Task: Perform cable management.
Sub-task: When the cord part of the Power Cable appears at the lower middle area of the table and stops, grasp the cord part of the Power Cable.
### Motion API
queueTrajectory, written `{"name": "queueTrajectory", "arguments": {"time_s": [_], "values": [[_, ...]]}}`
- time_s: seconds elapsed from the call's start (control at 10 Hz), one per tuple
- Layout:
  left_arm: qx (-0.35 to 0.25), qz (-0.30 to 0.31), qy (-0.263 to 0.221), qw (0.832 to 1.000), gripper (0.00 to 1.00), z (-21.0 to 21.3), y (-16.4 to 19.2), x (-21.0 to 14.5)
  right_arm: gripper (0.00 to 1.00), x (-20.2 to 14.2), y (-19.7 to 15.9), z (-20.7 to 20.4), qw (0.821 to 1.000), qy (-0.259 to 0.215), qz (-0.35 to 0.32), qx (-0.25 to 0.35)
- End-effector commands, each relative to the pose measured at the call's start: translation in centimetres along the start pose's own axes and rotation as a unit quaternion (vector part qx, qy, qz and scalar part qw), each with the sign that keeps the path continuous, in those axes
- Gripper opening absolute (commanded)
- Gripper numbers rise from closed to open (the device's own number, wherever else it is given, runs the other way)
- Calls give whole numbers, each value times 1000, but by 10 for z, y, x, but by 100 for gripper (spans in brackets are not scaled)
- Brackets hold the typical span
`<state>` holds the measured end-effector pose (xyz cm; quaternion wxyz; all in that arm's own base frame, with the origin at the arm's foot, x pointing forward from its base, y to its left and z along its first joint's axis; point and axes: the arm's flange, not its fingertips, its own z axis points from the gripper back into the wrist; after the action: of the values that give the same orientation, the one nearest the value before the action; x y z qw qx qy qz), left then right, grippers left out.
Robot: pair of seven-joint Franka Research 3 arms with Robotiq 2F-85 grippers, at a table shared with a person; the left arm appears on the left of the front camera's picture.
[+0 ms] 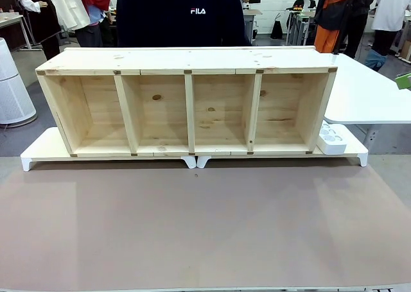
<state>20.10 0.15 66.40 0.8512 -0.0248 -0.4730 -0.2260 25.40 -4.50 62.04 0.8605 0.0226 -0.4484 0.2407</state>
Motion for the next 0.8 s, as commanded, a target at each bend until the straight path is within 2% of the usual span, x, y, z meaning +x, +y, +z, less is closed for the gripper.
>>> {"name": "queueTrajectory", "arguments": {"time_s": [0.0,0.7], "values": [[-1,7,-6,1000,100,0,-1,2,100,3,0,-5,1000,-2,2,-4],[-1,7,-6,1000,100,0,-1,2,100,3,0,-5,1000,-2,2,-4]]}}
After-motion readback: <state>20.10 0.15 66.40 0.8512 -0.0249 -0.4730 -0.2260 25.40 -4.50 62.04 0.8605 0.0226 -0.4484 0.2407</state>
